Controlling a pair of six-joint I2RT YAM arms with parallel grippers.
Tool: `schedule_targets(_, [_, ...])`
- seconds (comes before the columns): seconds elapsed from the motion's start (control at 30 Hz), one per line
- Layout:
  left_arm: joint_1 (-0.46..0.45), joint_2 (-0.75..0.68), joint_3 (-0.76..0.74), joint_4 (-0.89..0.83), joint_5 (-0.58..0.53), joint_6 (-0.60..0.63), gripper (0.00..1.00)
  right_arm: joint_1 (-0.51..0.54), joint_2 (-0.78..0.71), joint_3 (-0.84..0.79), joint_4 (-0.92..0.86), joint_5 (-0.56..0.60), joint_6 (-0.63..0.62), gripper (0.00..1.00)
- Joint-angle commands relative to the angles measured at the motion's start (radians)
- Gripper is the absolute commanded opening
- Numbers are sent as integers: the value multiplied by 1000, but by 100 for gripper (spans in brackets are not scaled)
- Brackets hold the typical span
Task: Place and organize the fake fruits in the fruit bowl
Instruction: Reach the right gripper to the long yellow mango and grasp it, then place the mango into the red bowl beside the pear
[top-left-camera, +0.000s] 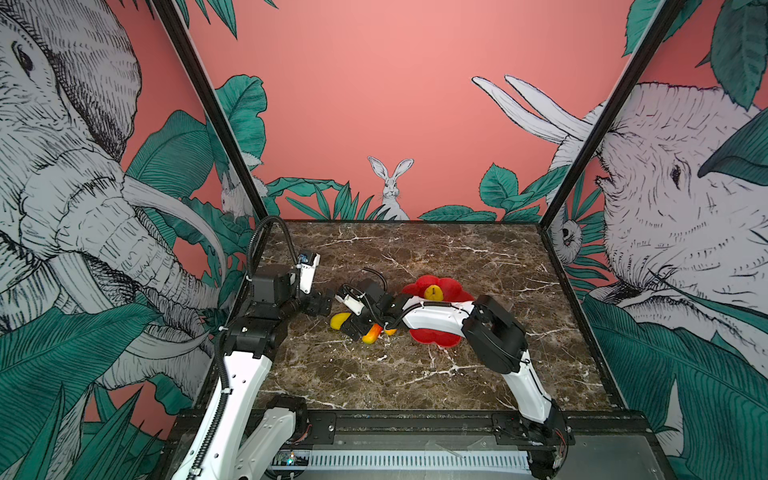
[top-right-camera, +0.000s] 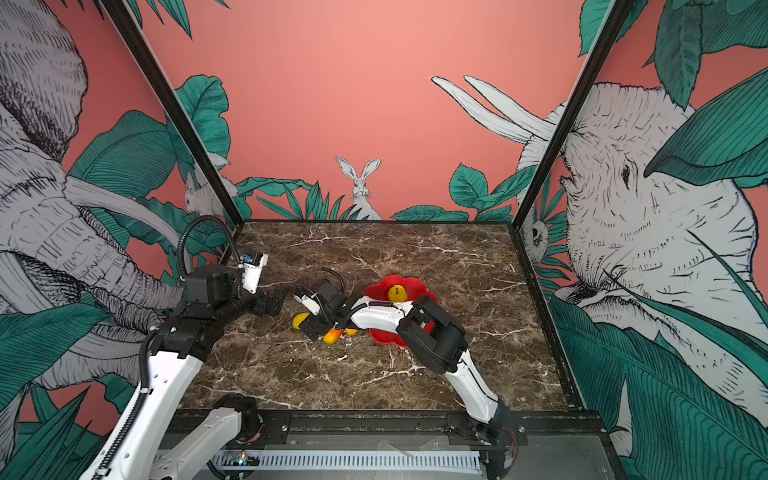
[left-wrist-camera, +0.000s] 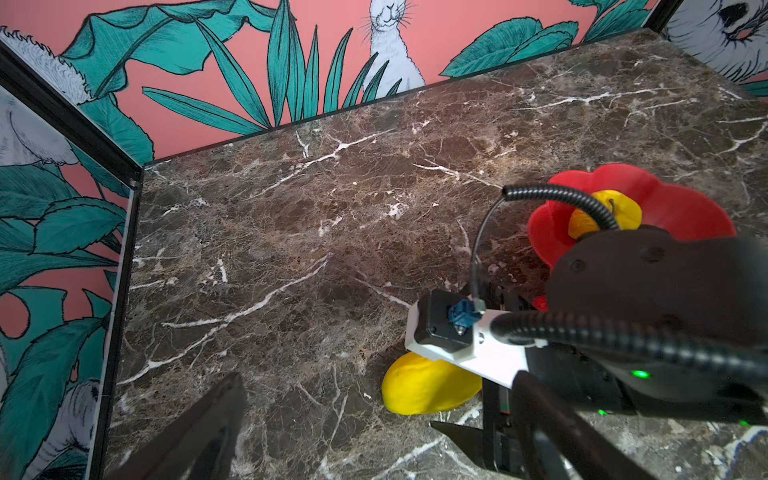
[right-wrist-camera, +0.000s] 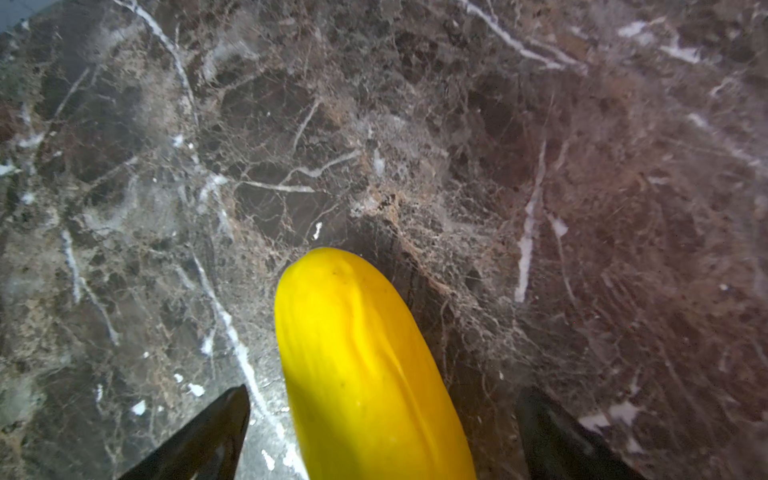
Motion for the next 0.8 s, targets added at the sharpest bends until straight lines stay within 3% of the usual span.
schedule_targets(0.0, [0, -16, -12, -9, 3, 9, 100, 0, 35, 36, 42, -7, 34, 93])
schedule_targets(0.27, [1, -16, -11, -9, 1, 11, 100, 0, -2, 44, 4, 11, 11, 55])
schedule_targets(0.33, [1, -16, -11, -9, 1, 11, 100, 0, -38, 29, 6, -8, -6, 50])
schedule_targets(0.53, [1, -16, -11, -9, 1, 11, 100, -1, -194, -28, 2, 2, -25, 38])
schedule_targets(0.77, [1, -10, -9, -8, 6, 10, 100, -95, -417, -228, 63, 59, 17, 36])
